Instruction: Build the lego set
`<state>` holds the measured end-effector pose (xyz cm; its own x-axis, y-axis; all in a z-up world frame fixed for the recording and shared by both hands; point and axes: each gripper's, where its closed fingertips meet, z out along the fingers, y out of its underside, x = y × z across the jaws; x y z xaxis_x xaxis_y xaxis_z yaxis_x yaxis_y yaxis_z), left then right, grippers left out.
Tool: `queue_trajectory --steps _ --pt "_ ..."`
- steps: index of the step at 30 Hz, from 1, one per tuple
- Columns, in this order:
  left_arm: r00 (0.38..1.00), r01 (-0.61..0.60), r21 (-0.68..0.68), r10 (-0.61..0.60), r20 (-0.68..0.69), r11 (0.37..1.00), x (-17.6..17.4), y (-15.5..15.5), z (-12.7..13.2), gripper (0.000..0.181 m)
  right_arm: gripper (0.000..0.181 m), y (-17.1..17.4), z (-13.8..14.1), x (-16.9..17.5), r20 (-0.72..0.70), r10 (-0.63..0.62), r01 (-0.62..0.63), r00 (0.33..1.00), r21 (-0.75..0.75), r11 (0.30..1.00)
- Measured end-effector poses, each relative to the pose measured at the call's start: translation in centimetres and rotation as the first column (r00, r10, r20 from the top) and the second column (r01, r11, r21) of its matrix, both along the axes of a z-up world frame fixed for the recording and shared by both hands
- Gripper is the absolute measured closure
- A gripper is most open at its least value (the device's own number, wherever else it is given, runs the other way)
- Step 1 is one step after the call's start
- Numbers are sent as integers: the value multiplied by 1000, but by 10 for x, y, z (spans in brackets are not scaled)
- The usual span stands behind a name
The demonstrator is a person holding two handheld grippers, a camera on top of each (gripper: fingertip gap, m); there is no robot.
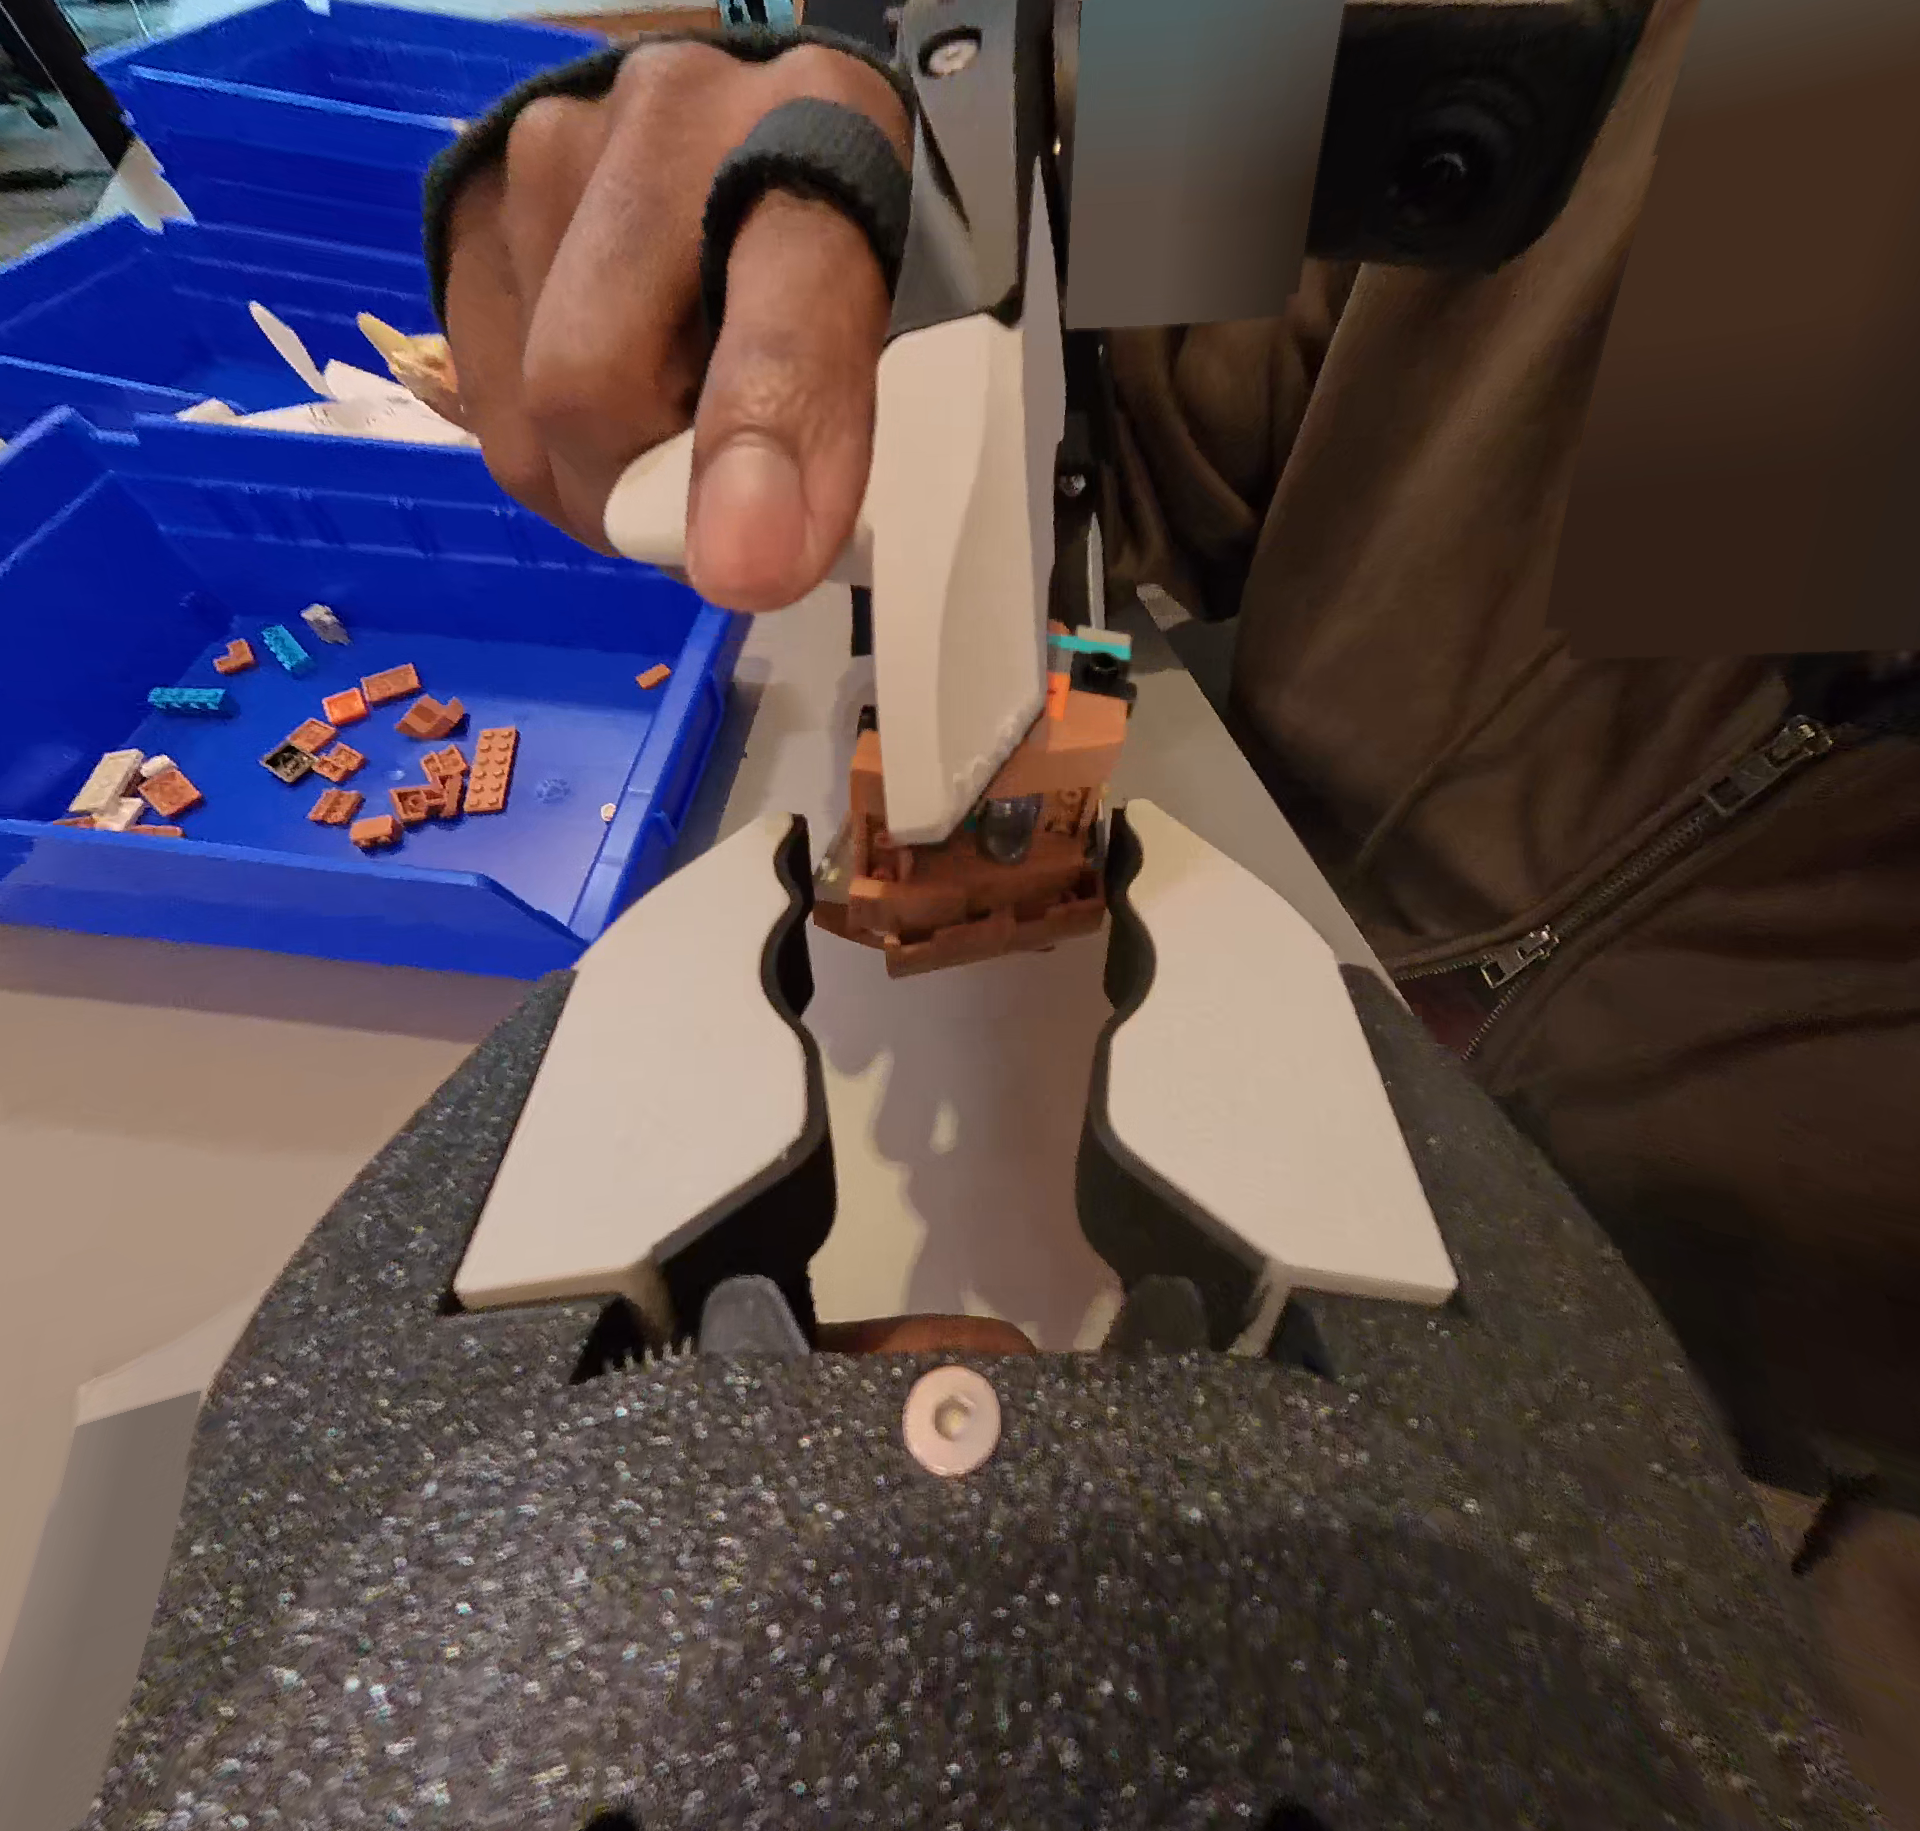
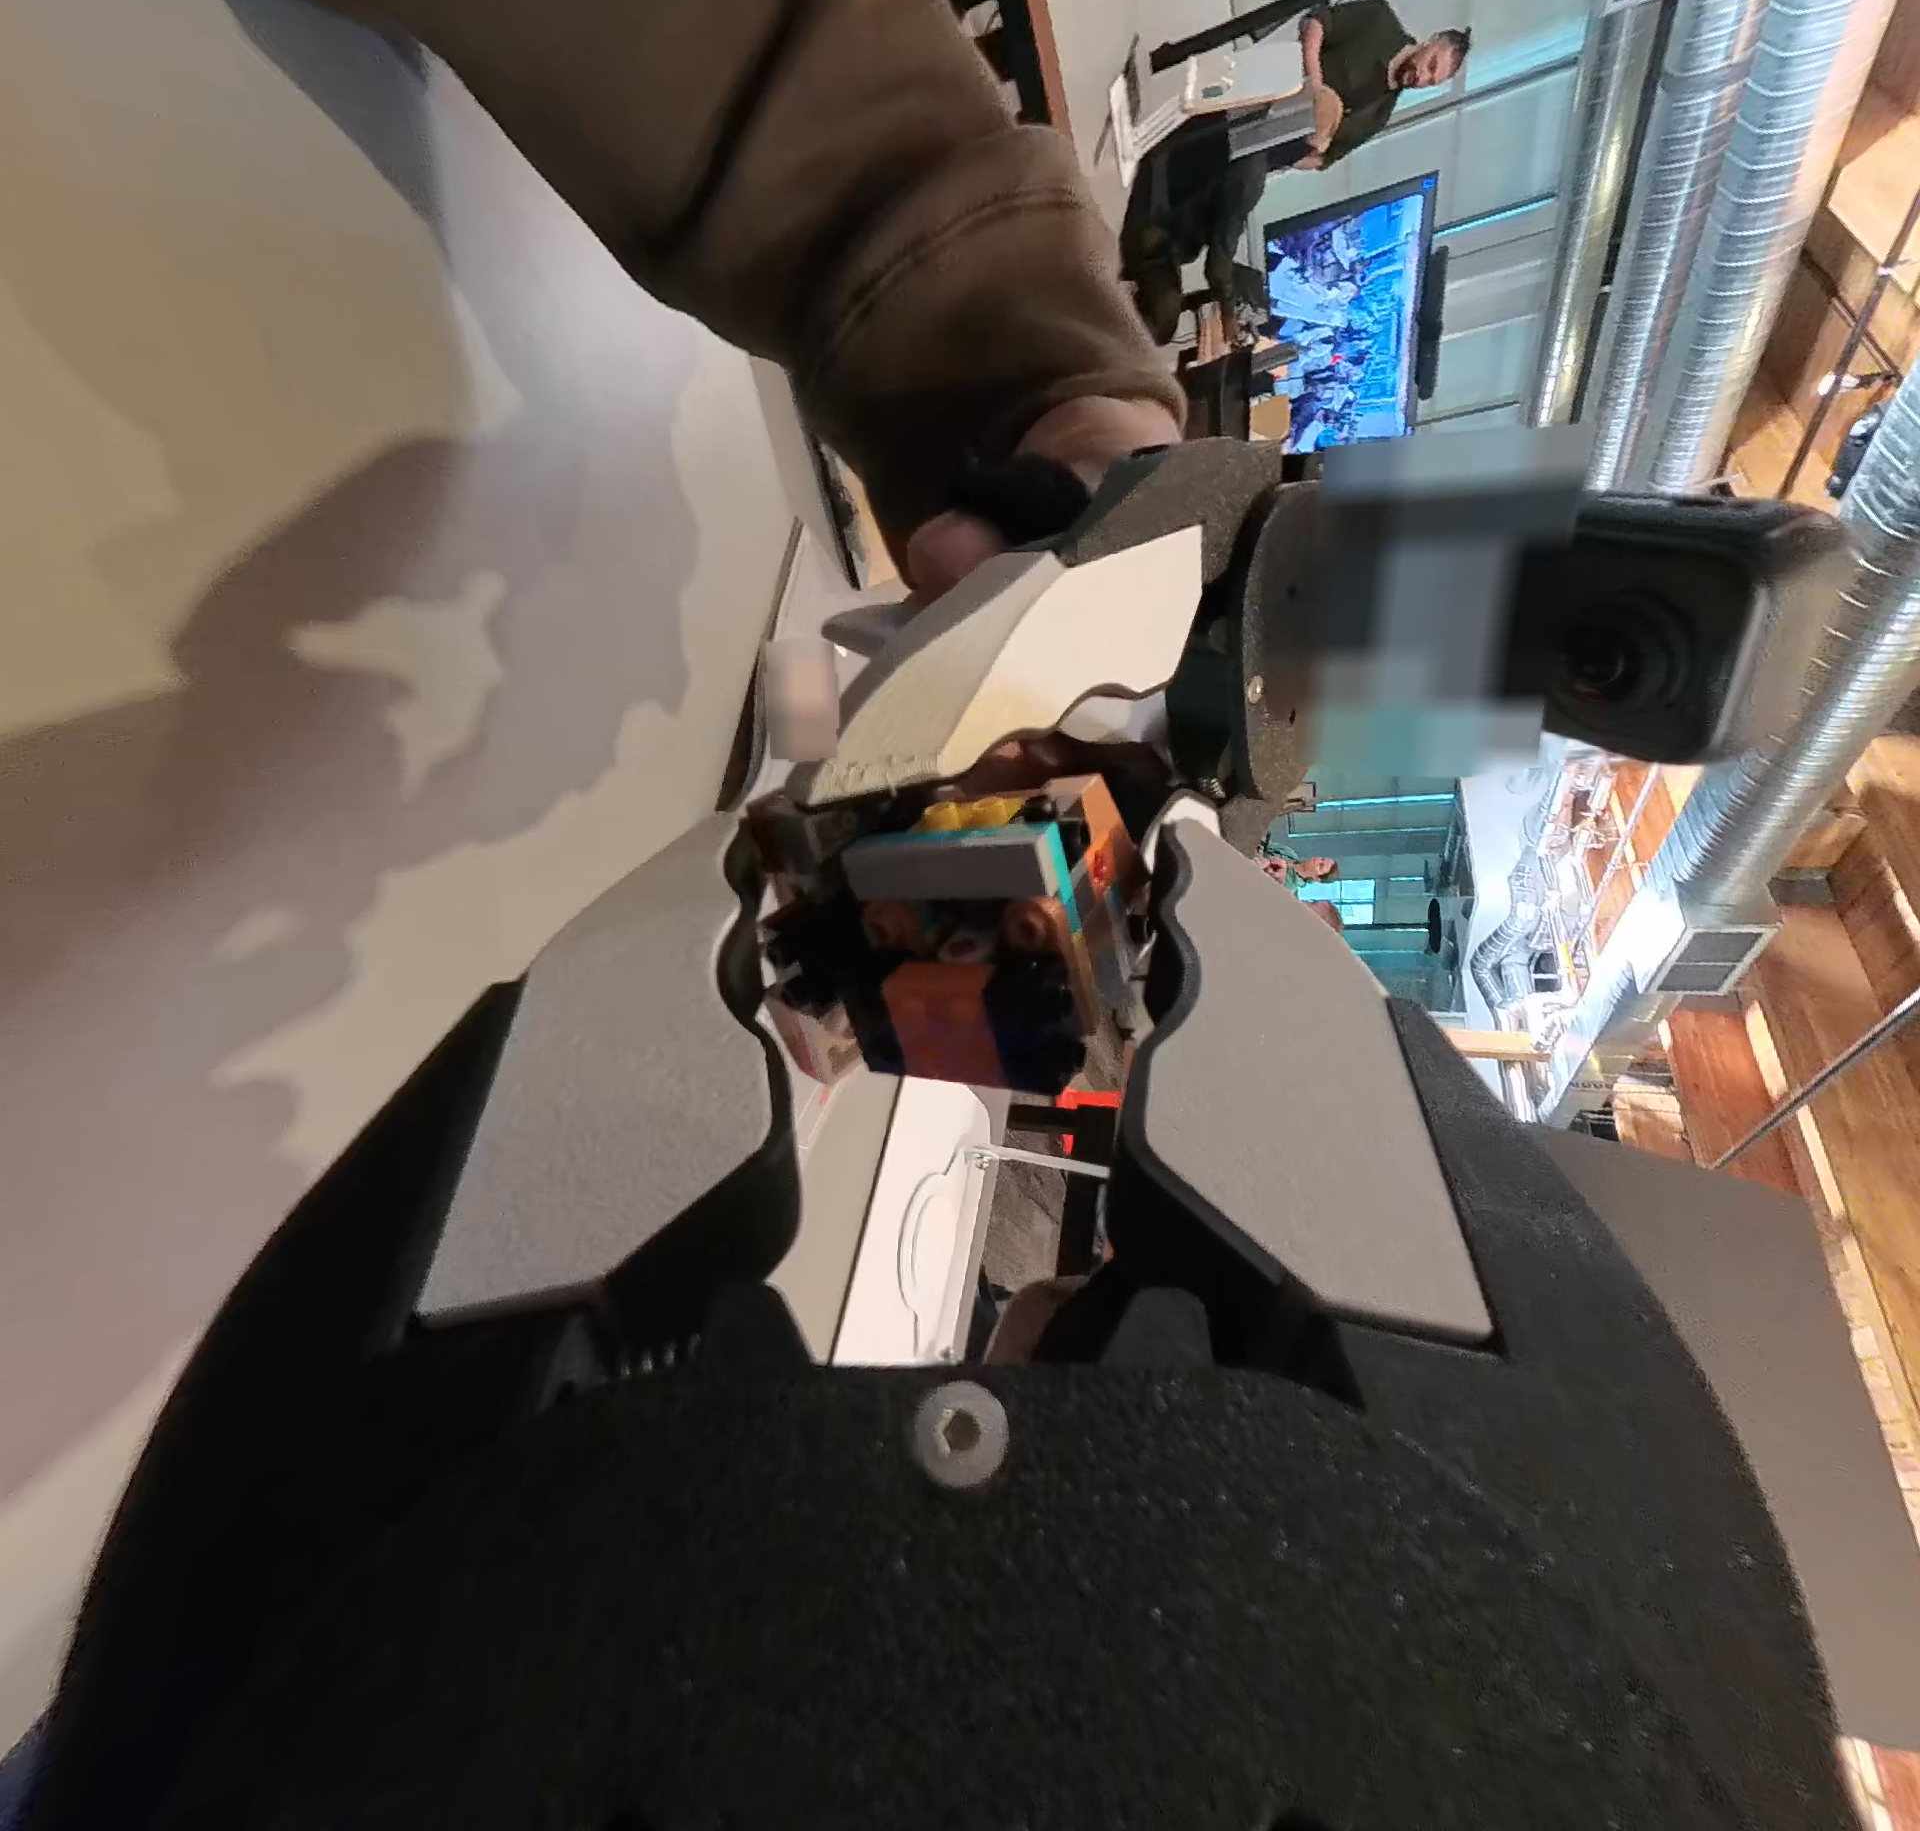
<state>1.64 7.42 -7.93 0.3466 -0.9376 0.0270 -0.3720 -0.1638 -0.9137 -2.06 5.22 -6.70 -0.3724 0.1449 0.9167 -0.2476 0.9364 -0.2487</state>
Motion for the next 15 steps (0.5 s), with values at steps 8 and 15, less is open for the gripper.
queue_trajectory --steps 8,15 --pt "982 35 20 -38 185 999 0 4 16 127 111 5 15 -1 -53 -36 35 998 -31 999" --pt "976 58 -46 -47 212 997 1 8 -4 127 118 6 -10 -6 26 -35 36 999 -15 999"
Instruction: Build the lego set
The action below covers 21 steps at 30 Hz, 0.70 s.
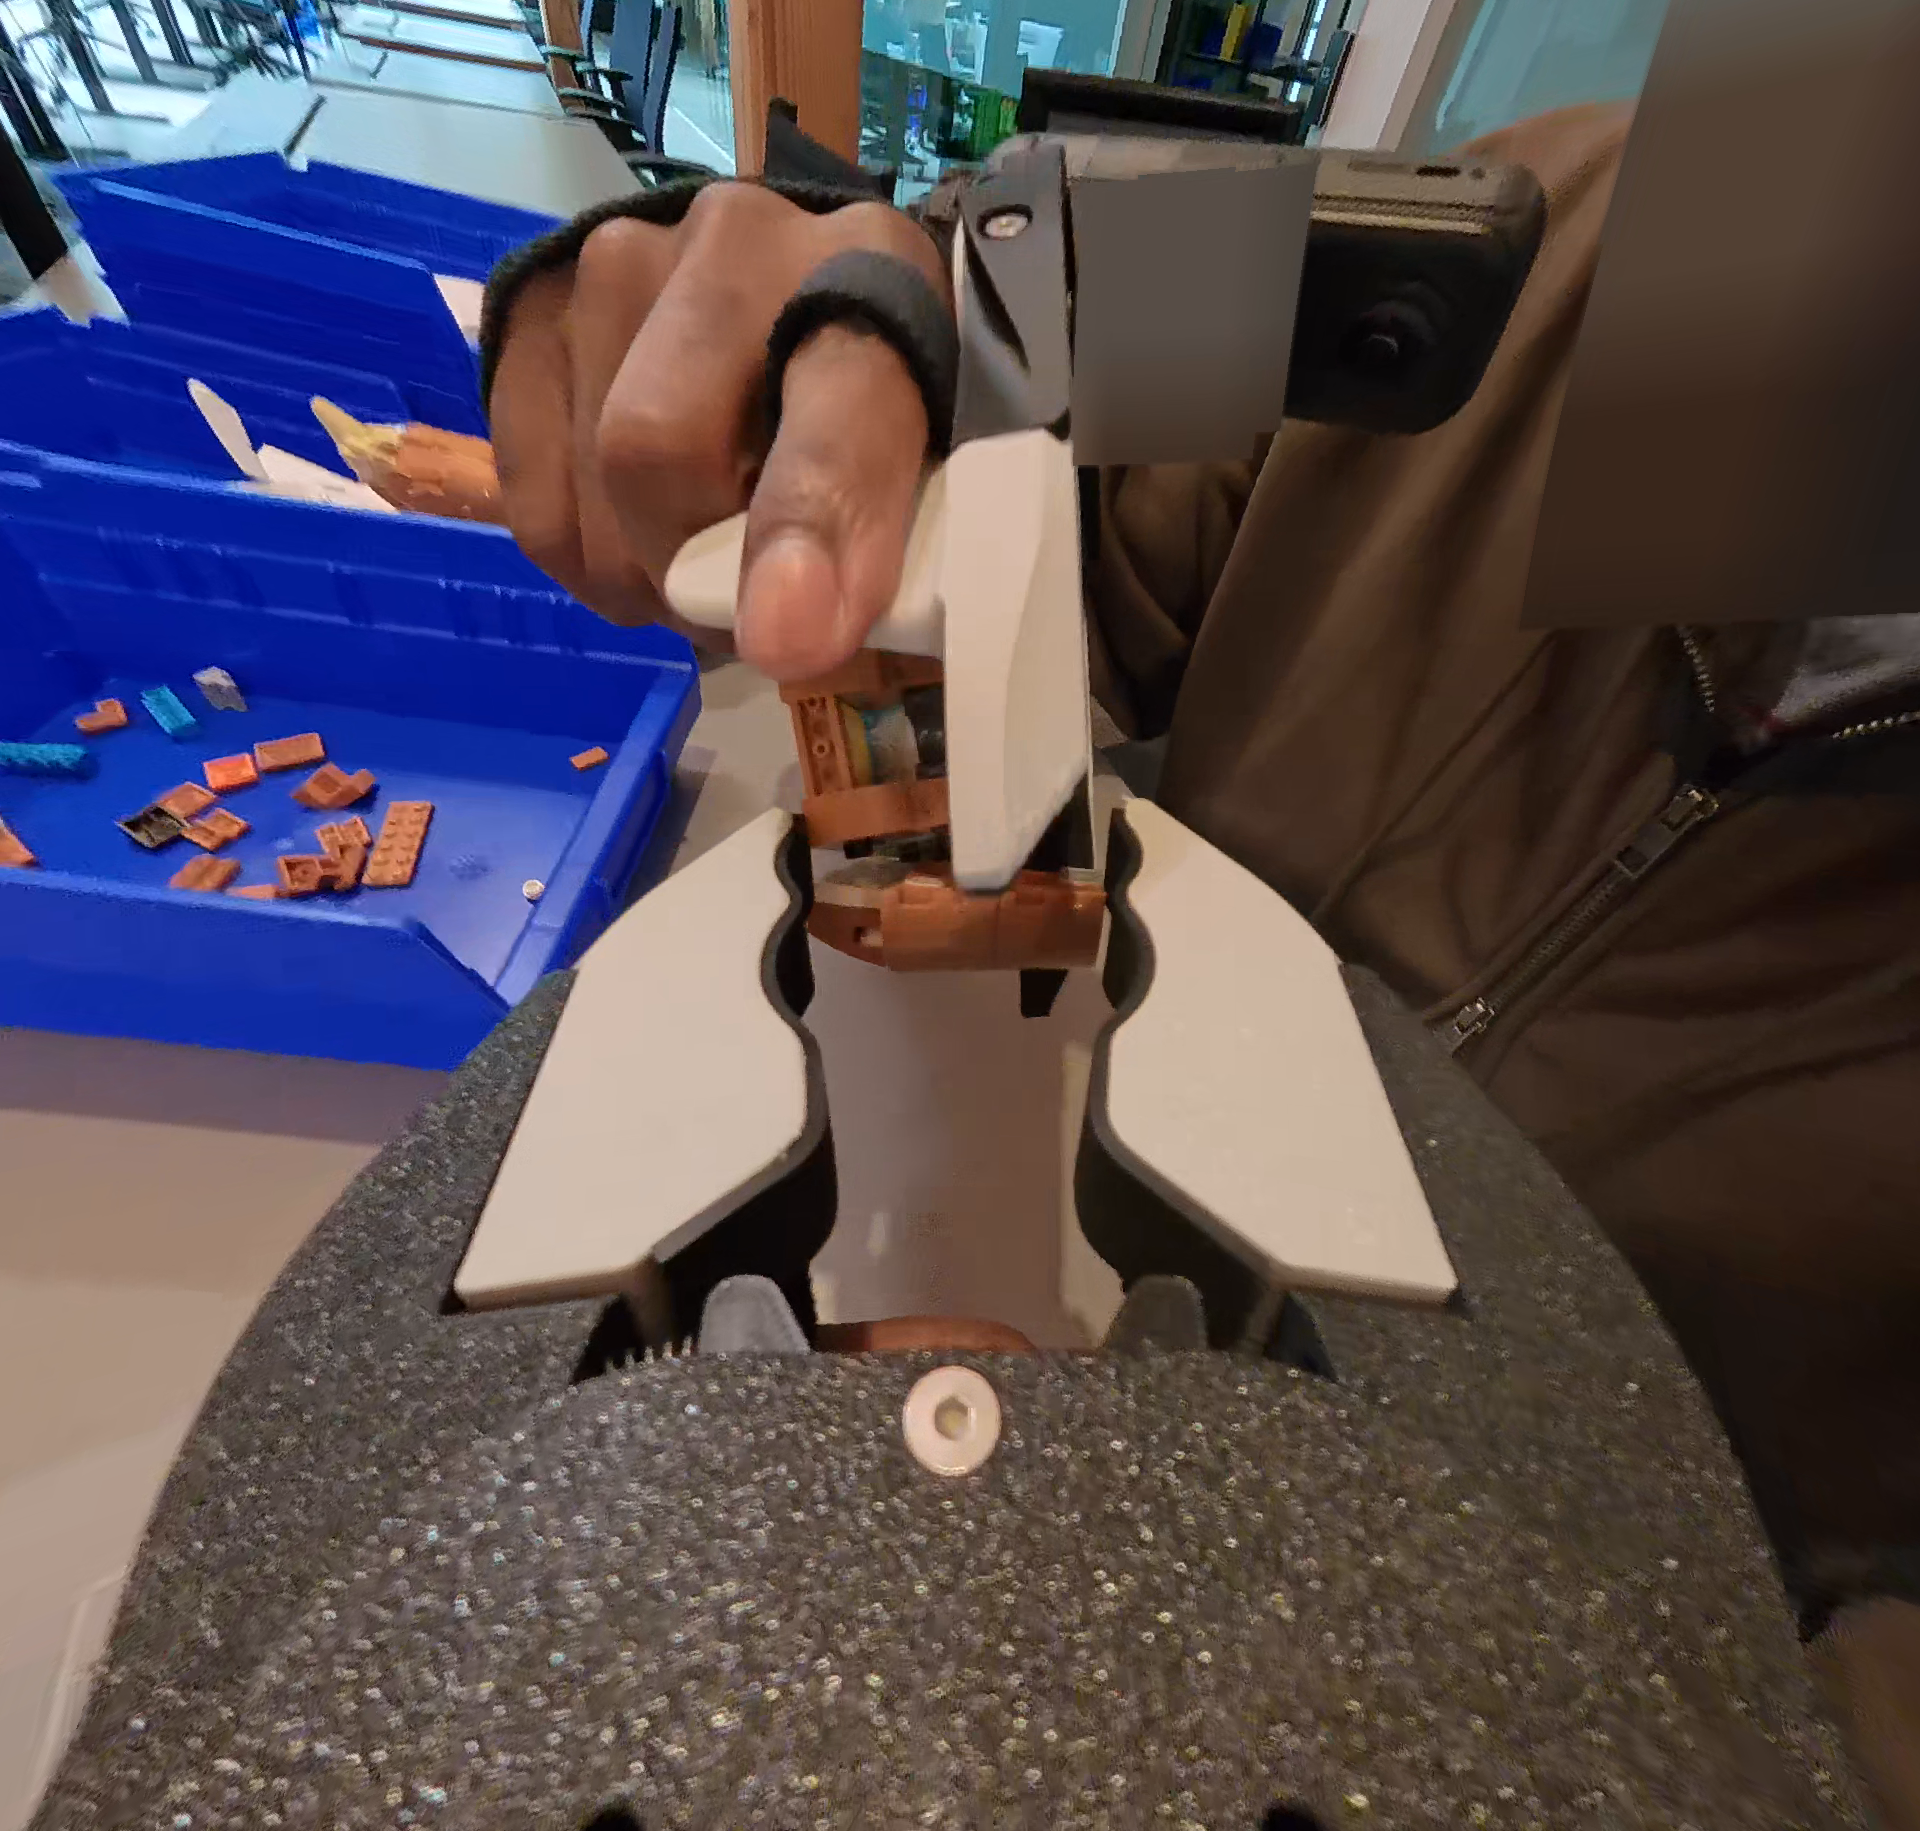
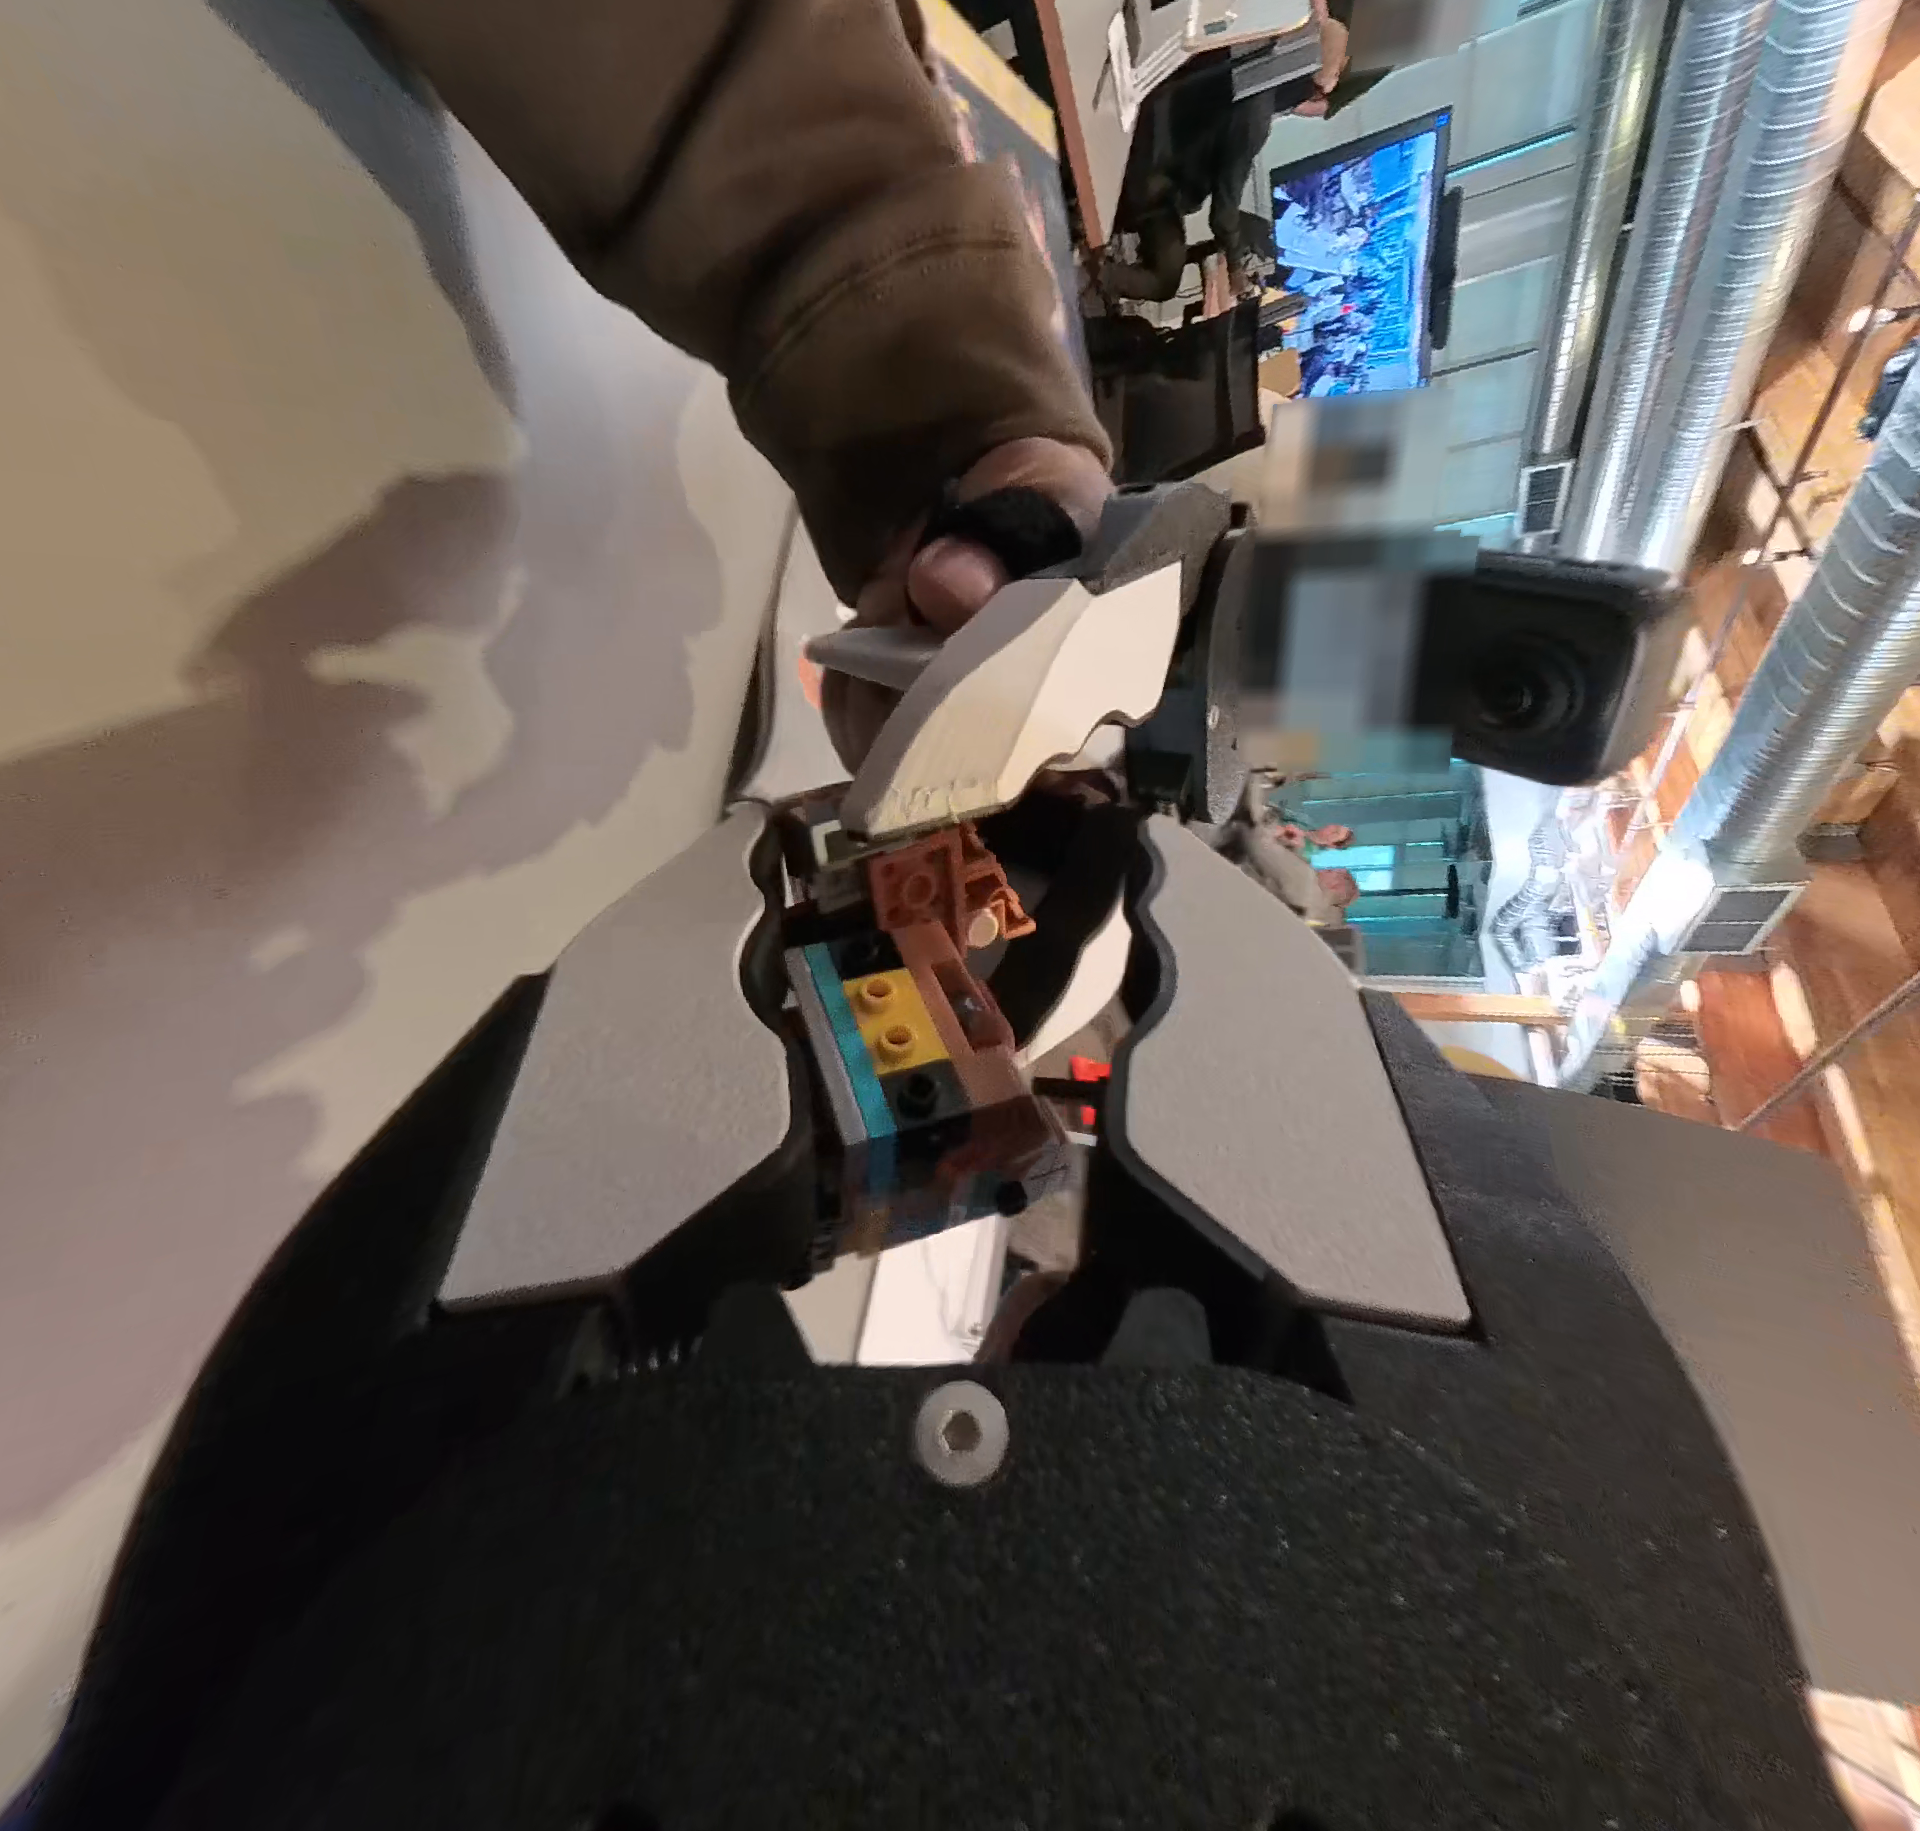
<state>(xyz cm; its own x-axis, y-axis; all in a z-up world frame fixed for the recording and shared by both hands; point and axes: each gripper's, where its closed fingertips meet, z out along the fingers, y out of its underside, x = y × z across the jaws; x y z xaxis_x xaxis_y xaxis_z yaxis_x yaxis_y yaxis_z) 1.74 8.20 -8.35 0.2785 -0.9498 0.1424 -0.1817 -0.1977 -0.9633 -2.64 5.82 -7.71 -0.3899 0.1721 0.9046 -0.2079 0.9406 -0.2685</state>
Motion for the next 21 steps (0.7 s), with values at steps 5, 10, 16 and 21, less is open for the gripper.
queue_trajectory --steps 5,10,16,21 --pt "1000 -20 -119 20 -8 993 -3 2 -49 127 127 2 -50 -3 112 3 1 994 -39 999" --pt "993 -85 -206 67 -94 975 -5 1 -96 126 126 0 -100 -5 181 1 7 983 -41 999" --pt "959 -152 -223 89 -267 963 -11 -5 -133 126 137 -5 -140 -6 228 -4 6 974 -6 1000" --pt "919 -185 -221 89 -383 957 -20 -14 -157 126 139 -11 -160 -7 267 -6 2 964 14 1000"
